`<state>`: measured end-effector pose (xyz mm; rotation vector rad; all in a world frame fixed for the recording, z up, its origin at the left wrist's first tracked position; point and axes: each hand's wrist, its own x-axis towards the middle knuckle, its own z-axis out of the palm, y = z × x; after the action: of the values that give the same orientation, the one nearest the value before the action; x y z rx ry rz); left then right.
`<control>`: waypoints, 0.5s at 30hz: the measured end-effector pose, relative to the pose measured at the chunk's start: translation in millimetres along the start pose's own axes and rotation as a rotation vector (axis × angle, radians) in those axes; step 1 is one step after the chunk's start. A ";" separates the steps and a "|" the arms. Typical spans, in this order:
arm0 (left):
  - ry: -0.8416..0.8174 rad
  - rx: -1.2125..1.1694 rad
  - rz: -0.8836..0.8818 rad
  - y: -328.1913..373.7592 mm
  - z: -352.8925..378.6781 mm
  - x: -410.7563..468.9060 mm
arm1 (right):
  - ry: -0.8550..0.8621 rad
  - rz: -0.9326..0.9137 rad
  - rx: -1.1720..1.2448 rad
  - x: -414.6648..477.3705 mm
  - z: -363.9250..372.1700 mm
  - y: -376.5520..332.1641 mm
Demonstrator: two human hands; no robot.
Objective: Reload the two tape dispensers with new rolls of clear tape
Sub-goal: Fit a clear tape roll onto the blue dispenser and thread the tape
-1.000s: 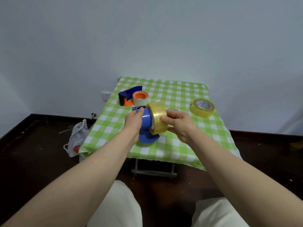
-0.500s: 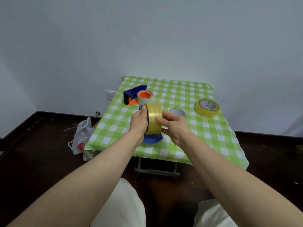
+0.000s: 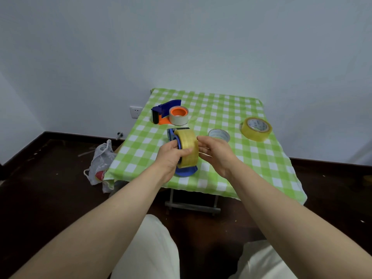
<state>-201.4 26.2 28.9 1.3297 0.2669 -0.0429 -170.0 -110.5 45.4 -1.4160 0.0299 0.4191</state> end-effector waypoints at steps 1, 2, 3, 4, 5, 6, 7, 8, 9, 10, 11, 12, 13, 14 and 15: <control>-0.009 -0.003 -0.008 -2.4 -1.1 -0.8 | -0.004 0.015 -0.017 1.4 1.4 -1.2; -0.019 0.006 -0.012 -3.7 -2.1 -1.5 | -0.006 0.026 -0.026 2.5 3.2 -1.9; -0.028 0.018 -0.014 -5.1 -3.0 -2.0 | -0.004 0.033 -0.034 3.3 5.0 -2.0; -0.037 0.031 -0.014 -6.1 -3.5 -2.8 | 0.008 0.040 -0.042 4.0 6.7 -1.5; -0.044 0.041 -0.014 -6.6 -3.4 -3.8 | 0.021 0.042 -0.050 4.5 7.9 -1.5; -0.047 0.045 -0.015 -6.7 -3.8 -5.1 | 0.031 0.042 -0.054 5.4 9.4 -0.8; -0.046 0.046 -0.016 -6.7 -4.2 -6.0 | 0.035 0.038 -0.051 5.9 10.8 0.3; -0.043 0.049 -0.017 -6.3 -4.1 -6.6 | 0.033 0.031 -0.044 6.1 11.2 1.2; -0.039 0.055 -0.020 -5.8 -4.4 -6.5 | 0.029 0.024 -0.033 6.2 11.6 2.9; -0.035 0.062 -0.024 -5.0 -4.6 -5.9 | 0.022 0.016 -0.022 5.9 11.8 4.6; -0.031 0.066 -0.026 -4.4 -4.8 -4.3 | 0.013 0.005 -0.007 4.9 11.8 6.3; -0.028 0.065 -0.028 -3.2 -4.7 -3.7 | 0.002 -0.007 0.009 3.9 11.5 7.7; -0.022 0.061 -0.032 -1.7 -3.7 -4.0 | -0.008 -0.020 0.024 2.9 11.2 8.8; -0.015 0.050 -0.035 -0.6 -2.5 -4.8 | -0.013 -0.035 0.033 1.9 11.0 10.1; -0.007 0.034 -0.039 -0.4 -1.3 -5.2 | -0.012 -0.049 0.037 1.1 10.8 11.5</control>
<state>-206.8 26.7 29.3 1.3575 0.2868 -0.0853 -174.9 -98.7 35.9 -1.3753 -0.0070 0.3849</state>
